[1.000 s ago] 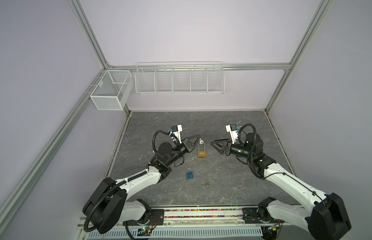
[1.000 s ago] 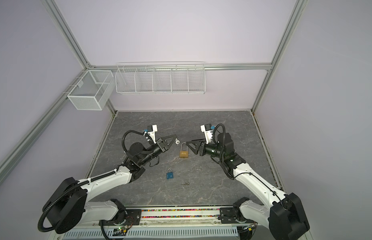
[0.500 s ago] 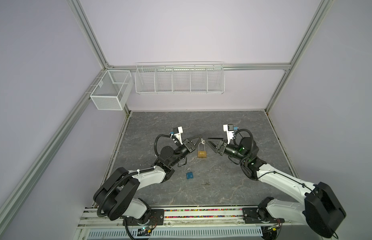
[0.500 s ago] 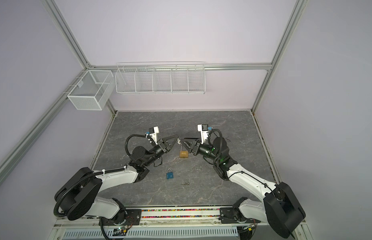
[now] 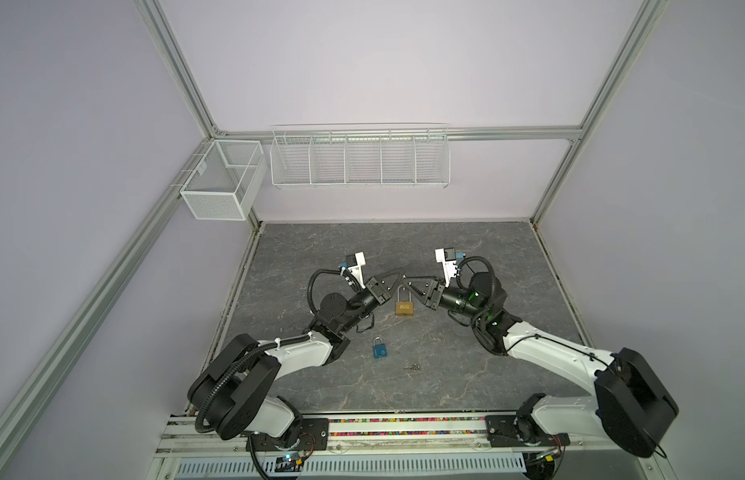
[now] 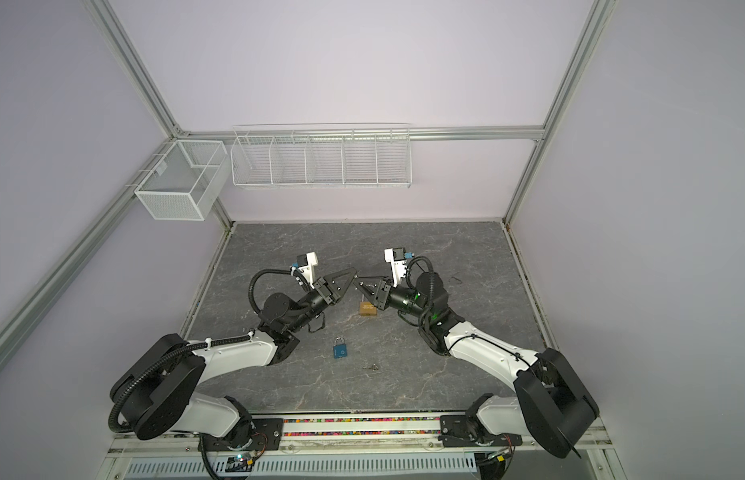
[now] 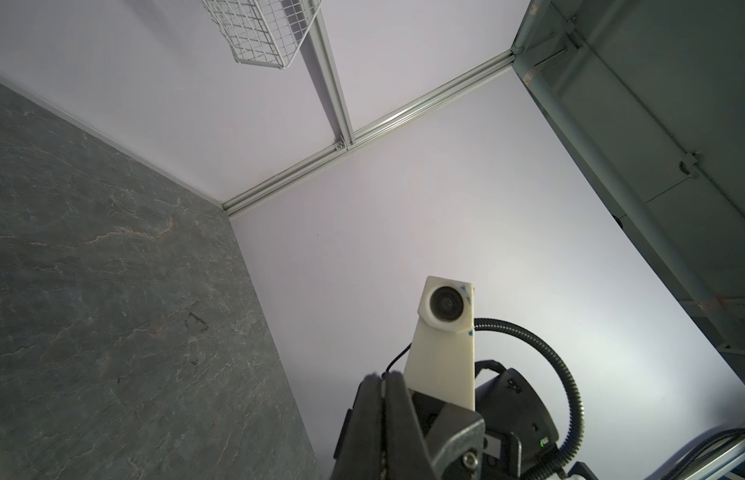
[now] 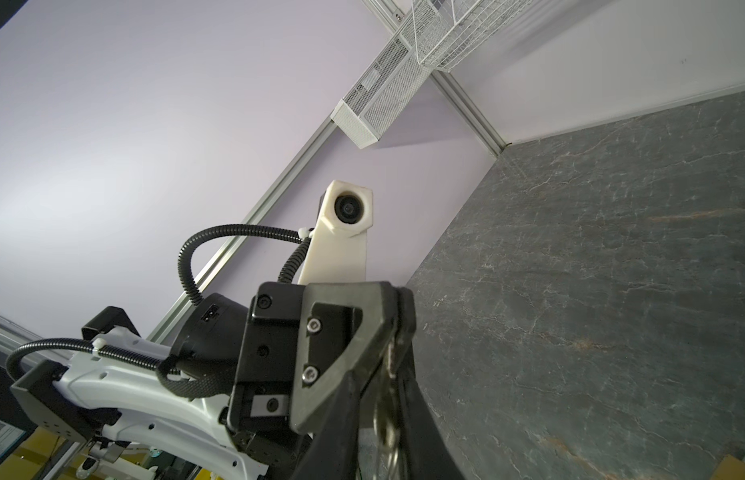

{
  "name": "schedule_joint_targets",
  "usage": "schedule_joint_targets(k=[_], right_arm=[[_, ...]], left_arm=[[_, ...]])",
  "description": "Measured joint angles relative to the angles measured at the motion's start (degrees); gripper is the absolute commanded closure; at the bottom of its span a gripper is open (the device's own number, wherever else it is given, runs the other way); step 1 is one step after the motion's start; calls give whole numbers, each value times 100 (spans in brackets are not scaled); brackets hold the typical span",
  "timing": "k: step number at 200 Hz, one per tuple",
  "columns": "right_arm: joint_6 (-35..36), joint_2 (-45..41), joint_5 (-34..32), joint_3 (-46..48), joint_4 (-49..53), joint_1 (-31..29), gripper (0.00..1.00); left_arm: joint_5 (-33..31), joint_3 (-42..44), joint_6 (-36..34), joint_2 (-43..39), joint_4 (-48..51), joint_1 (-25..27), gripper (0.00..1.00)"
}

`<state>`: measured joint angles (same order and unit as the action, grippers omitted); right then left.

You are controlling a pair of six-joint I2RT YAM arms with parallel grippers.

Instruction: Unlock with the key

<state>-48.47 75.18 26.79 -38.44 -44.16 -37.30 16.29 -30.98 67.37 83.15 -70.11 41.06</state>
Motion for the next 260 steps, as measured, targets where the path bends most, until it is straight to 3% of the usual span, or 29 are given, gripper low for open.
schedule_joint_targets(k=[36, 145, 166, 237, 260], right_arm=[[-28, -2, -9, 0, -7, -2, 93], [28, -227, -46, 9, 278, -22, 88], [46, -297, -92, 37, 321, -26, 93], [72, -382, -153, 50, 463, -33, 93], [90, -396, -157, 50, 490, -33, 93]], left_arm=[[0, 0, 0, 0, -44, 11, 100], [-44, 0, -22, -68, -22, 61, 100], [-37, 0, -24, -74, -22, 66, 100], [4, 0, -31, -74, -22, 76, 100], [13, 0, -42, -74, -15, 76, 91]])
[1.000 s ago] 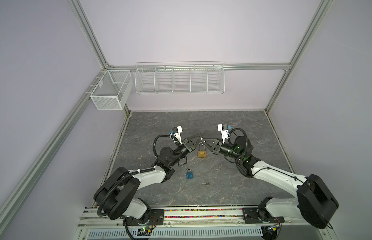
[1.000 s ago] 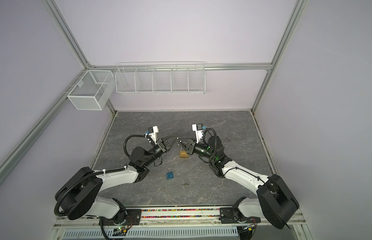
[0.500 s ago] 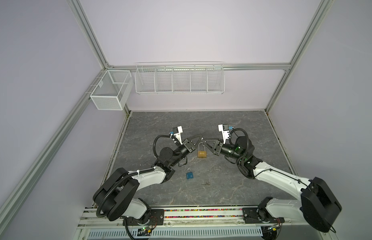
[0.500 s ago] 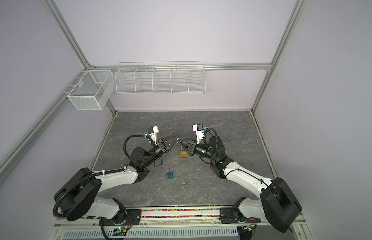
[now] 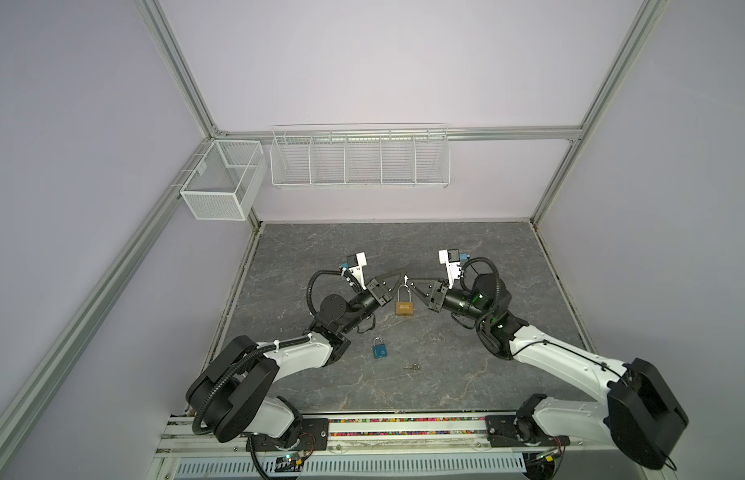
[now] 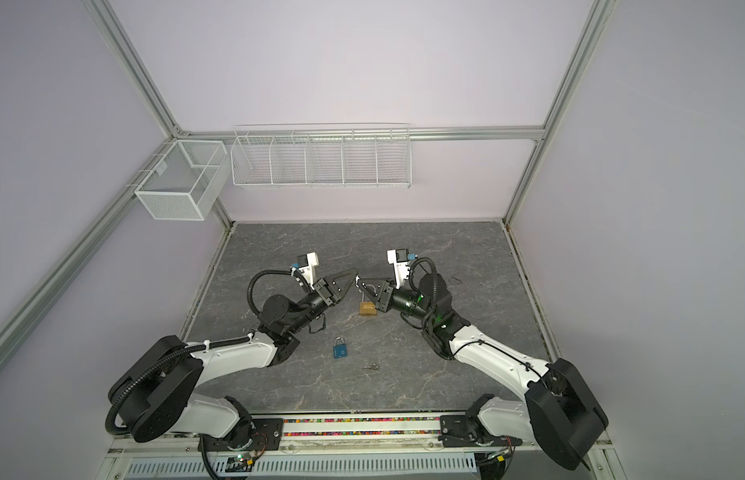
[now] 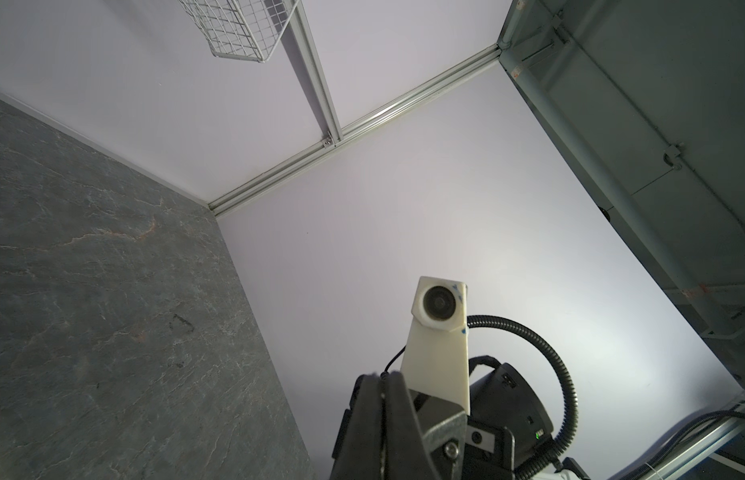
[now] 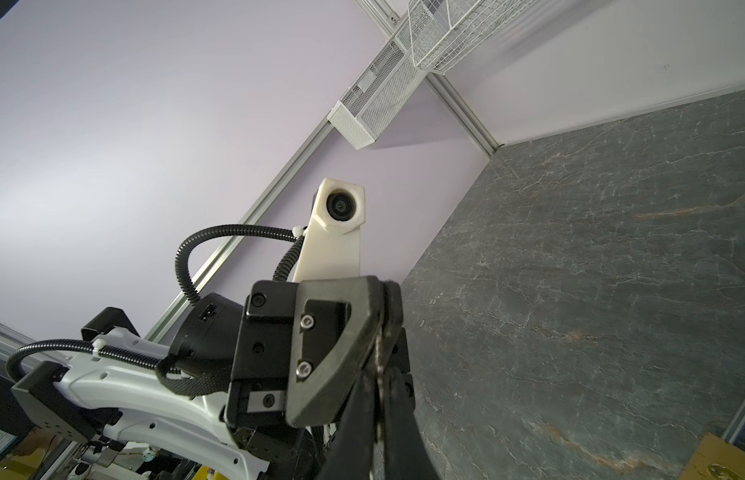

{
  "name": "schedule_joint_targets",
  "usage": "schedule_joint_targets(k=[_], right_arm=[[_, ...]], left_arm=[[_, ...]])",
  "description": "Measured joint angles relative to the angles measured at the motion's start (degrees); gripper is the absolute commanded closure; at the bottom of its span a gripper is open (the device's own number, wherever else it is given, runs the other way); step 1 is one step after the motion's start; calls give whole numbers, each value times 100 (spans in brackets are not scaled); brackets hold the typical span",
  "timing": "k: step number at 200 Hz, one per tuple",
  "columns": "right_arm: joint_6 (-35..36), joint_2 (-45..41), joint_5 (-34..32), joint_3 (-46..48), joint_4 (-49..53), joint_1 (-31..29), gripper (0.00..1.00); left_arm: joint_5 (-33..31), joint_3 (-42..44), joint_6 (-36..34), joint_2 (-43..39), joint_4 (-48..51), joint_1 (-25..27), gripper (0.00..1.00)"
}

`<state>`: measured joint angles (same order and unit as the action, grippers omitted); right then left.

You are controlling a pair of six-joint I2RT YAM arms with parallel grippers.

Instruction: Unlock with the key

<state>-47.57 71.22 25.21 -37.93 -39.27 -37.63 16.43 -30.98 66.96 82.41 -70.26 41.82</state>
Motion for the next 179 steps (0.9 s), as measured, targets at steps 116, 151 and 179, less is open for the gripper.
schedule_joint_targets(k=[116, 151, 179], right_arm=[[706, -1119, -271, 15, 1851, 127, 93], [1325, -1882, -933, -83, 4048, 382, 93], [1460, -2251, -1084, 105, 5086, 743, 93]], left_arm=[[-417, -138, -369, -476, 1729, -192, 38], [-1281, -2070, -1578, -501, 5976, -103, 36], [-1349, -3735, -2295, 682, 8273, -70, 32]])
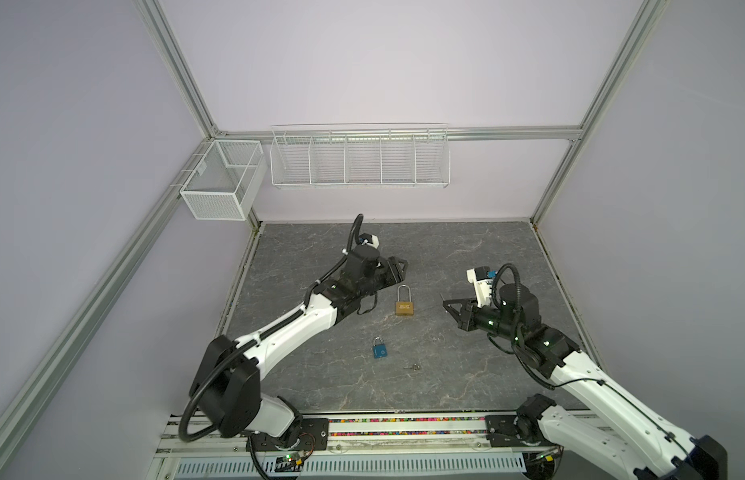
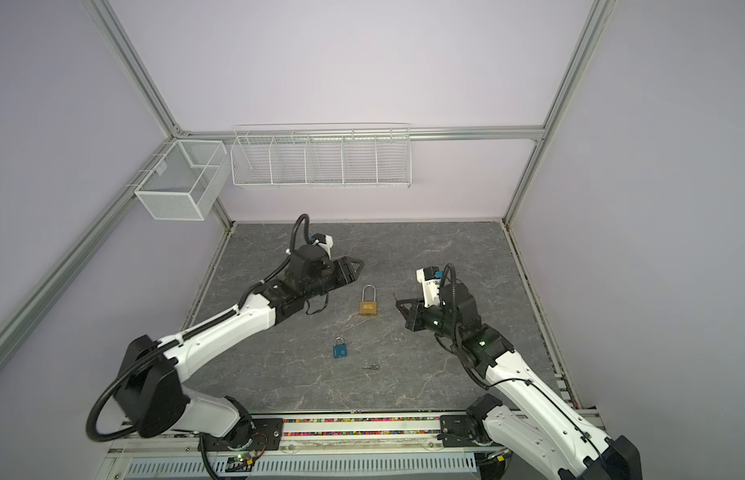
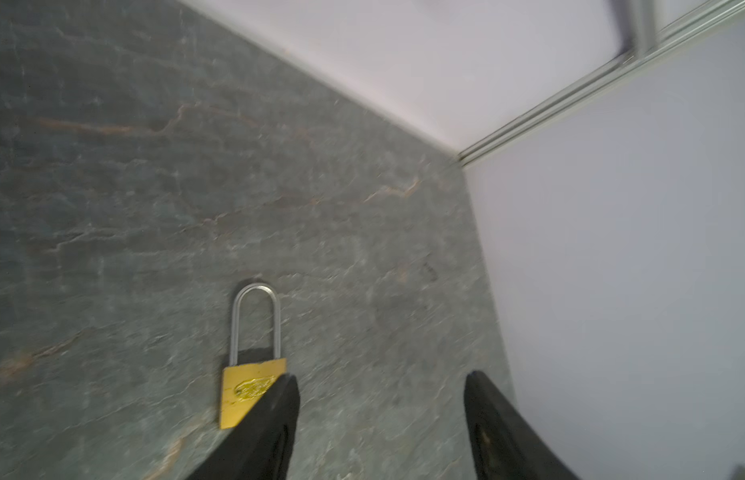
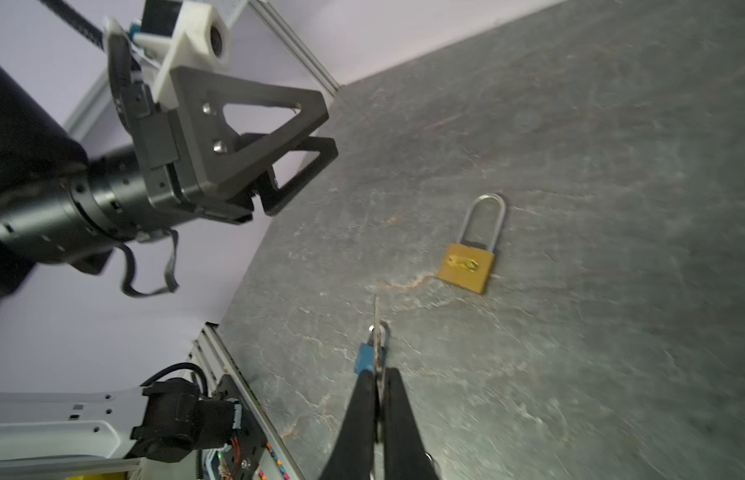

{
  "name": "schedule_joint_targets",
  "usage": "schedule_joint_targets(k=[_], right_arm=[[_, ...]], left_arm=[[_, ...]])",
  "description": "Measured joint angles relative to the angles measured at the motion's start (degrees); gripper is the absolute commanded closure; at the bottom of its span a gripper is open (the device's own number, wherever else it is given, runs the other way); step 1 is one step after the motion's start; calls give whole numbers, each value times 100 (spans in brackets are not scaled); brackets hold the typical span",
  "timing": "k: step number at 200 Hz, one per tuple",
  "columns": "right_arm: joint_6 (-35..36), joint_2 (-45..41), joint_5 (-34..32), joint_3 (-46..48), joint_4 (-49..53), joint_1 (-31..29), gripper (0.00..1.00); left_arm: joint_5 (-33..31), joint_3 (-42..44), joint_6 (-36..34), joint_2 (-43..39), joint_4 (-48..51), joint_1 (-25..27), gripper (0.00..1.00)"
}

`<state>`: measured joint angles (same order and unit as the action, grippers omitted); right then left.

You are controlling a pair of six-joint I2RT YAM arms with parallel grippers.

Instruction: Unlock with the key

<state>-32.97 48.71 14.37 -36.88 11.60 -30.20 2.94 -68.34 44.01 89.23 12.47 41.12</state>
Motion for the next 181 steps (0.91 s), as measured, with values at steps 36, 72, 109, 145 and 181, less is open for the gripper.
schedule_joint_targets(k=[36, 72, 109, 145, 181], right_arm=[[-85, -507, 31, 739, 715, 210, 93], [-205, -1113, 157, 1113, 981, 236, 93], [-216, -1366, 323, 1137, 1005, 262, 93], [-214, -1373, 503, 1141, 999, 297, 94], [-214, -1438, 629, 1231, 981, 361, 93]], left_arm=[[-46, -1462, -538, 1987, 1965, 188, 29], [-332, -2970, -774, 3226, 3475, 452, 28], [-632, -3604, -763, 3495, 4223, 549, 26], [-763, -3613, -715, 3556, 4461, 588, 26], [-715, -3687, -656, 3856, 4437, 616, 25]])
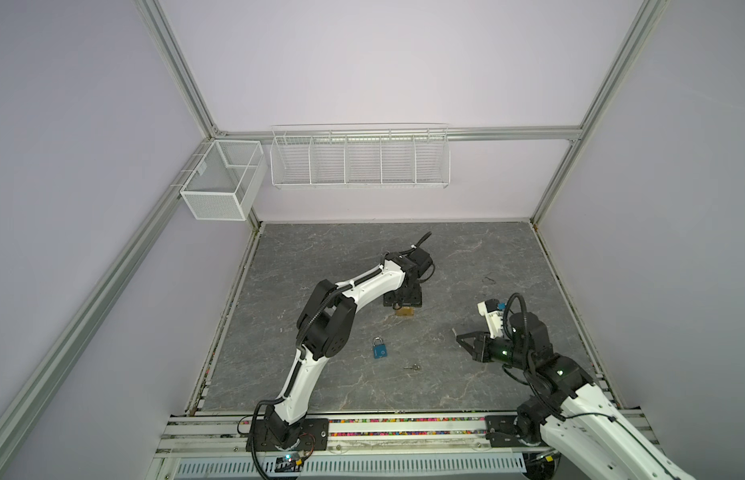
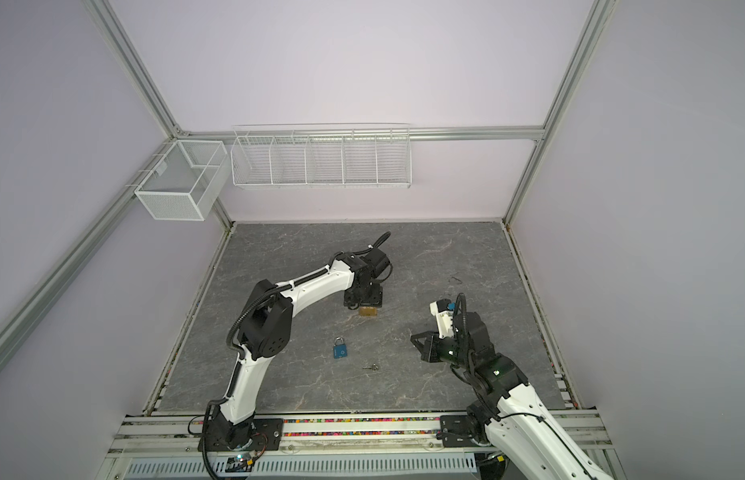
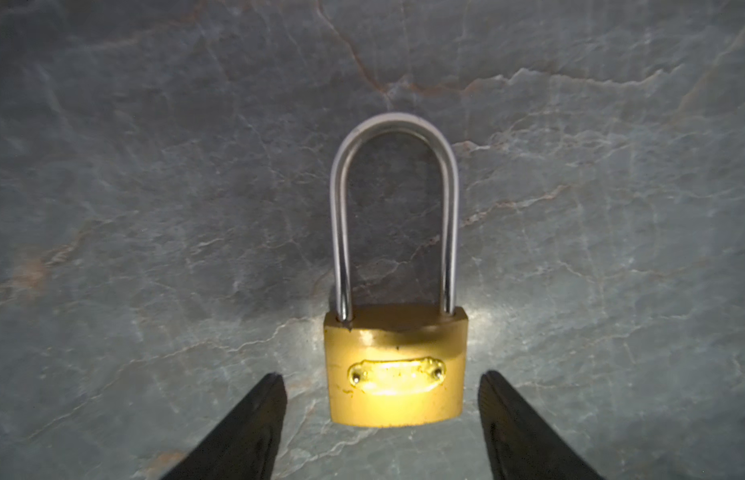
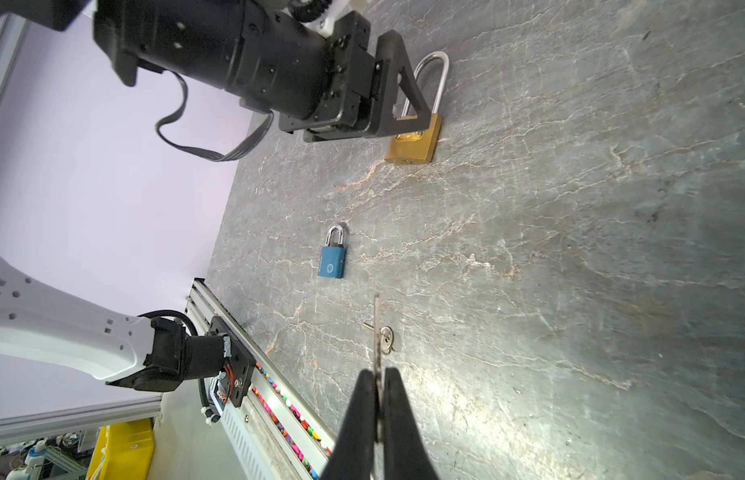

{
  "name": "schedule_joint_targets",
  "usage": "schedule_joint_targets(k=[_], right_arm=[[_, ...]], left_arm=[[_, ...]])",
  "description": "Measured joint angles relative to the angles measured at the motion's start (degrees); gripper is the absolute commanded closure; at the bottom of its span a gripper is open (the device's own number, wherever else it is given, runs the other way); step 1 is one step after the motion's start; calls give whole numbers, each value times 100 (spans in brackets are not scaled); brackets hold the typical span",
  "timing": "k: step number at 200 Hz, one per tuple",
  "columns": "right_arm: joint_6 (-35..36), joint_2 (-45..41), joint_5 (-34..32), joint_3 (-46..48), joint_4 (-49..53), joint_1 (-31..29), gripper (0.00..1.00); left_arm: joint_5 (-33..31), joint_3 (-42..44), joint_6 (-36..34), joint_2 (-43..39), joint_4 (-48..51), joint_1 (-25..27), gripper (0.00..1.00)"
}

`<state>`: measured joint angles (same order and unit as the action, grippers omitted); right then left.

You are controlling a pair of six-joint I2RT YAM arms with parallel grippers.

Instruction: Unlock with the key

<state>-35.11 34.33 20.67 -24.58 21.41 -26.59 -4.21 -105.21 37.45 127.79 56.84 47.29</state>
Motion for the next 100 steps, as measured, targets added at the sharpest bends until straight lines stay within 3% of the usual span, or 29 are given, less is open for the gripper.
schedule_joint_targets(k=[100], right_arm=[[0, 149, 170, 170, -164, 127, 94]], left_arm=[[142, -409, 98, 459, 157, 4, 26]])
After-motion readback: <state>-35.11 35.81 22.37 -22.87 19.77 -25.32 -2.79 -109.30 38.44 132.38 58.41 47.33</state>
